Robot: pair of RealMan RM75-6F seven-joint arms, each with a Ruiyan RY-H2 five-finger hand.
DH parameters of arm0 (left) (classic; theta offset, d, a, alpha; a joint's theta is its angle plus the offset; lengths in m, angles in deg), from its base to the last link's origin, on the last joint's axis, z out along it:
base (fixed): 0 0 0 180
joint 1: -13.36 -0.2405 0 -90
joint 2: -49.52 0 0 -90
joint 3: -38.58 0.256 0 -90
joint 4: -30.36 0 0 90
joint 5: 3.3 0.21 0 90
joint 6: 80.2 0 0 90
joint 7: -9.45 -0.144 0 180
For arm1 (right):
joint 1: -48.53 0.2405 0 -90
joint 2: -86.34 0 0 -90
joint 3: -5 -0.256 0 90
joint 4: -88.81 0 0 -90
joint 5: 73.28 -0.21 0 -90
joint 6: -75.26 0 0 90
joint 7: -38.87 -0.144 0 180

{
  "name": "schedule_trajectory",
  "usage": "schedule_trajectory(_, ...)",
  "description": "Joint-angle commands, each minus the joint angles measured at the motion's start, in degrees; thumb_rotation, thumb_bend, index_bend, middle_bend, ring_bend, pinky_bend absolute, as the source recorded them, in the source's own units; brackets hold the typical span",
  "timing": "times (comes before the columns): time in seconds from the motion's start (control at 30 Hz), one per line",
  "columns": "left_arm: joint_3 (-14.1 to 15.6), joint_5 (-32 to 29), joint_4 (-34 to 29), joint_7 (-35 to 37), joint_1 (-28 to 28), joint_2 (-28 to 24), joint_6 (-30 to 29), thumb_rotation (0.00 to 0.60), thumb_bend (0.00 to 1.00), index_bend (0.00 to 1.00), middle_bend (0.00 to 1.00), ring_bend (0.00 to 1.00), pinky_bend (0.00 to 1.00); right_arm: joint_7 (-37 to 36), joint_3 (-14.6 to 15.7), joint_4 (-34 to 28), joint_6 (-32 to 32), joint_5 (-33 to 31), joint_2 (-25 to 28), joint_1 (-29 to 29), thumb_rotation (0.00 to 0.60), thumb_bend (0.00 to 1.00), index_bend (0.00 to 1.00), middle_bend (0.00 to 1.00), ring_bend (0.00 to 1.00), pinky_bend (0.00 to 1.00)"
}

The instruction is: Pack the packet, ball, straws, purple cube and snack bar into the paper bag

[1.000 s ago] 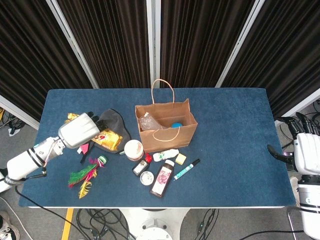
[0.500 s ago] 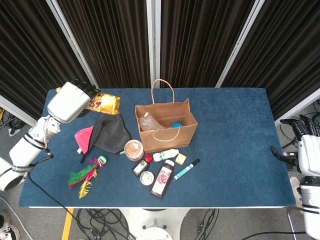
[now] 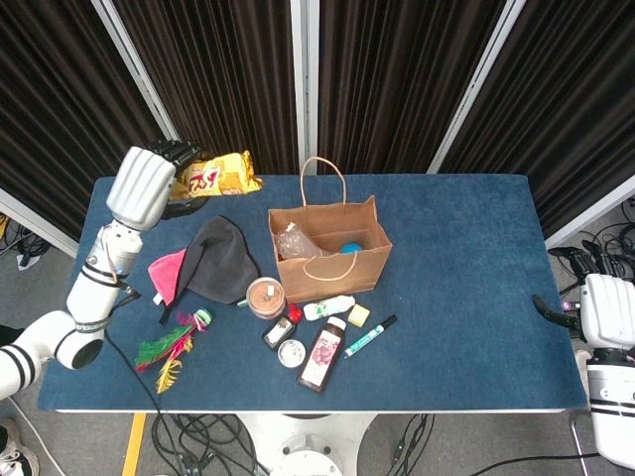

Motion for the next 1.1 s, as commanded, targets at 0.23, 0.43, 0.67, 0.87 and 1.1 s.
schedule_trajectory(0.23, -5.73, -4.20, -2.96, 5.60, 0.35, 3.97, -2.07, 0.600, 0.40, 0.62, 0.64, 0.53, 0.58, 1.36, 1.70, 18.85, -4.92, 6.88, -11.16, 0.07, 0.600, 0.11, 0.30, 0.27, 0.11, 0.17)
schedule_trajectory(0.43, -11.15, -13.51, -13.35, 9.68, -0.10, 5.52, -0.78, 0.600, 0.40, 0.62, 0.64, 0.53, 0.58, -0.11, 2.56, 25.39, -3.44, 6.77, -15.00, -0.16, 0.600, 0.11, 0.30, 0.27, 0.11, 0.17)
schedule_trajectory(0.67, -13.10, -16.04, -13.94, 13.79, 0.68, 10.21, -0.24, 0.600, 0.40, 0.62, 0.64, 0.53, 0.58, -1.53, 2.68, 28.78, -2.52, 6.68, -16.80, -0.60, 0.600, 0.11, 0.31, 0.27, 0.11, 0.17)
schedule_trajectory(0.87, -14.56, -16.32, -11.44, 21.53, 1.69, 15.06, 1.16, 0.600, 0.40, 0.62, 0.64, 0.53, 0.58, -1.97, 2.34, 29.62, -1.80, 6.30, -17.09, -0.81, 0.600, 0.11, 0.31, 0.27, 0.11, 0.17)
schedule_trajectory(1.1, -16.16, -17.73, -9.02, 27.19, 3.05, 21.04, 1.90, 0.600, 0.41, 0.62, 0.64, 0.53, 0.58, -2.45, 1.69, 30.28, -0.20, 5.07, -17.34, -0.84, 0.600, 0.11, 0.31, 0.27, 0.11, 0.17)
